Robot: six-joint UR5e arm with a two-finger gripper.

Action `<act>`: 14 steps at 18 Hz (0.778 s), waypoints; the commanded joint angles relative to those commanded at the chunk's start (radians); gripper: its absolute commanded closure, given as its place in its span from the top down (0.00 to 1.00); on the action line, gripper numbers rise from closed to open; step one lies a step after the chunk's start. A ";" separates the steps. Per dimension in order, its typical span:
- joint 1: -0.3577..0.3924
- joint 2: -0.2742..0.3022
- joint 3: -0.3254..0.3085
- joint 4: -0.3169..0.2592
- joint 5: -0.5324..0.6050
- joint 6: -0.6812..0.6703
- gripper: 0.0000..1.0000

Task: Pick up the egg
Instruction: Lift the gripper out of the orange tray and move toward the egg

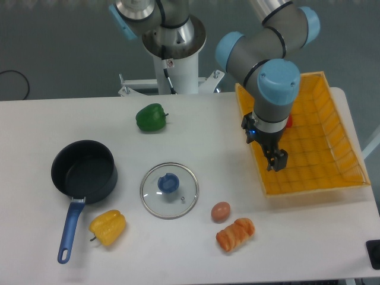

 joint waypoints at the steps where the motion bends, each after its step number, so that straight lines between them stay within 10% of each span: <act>1: 0.000 -0.002 0.000 0.002 0.000 0.000 1.00; 14: -0.008 -0.015 -0.041 0.014 -0.100 -0.049 1.00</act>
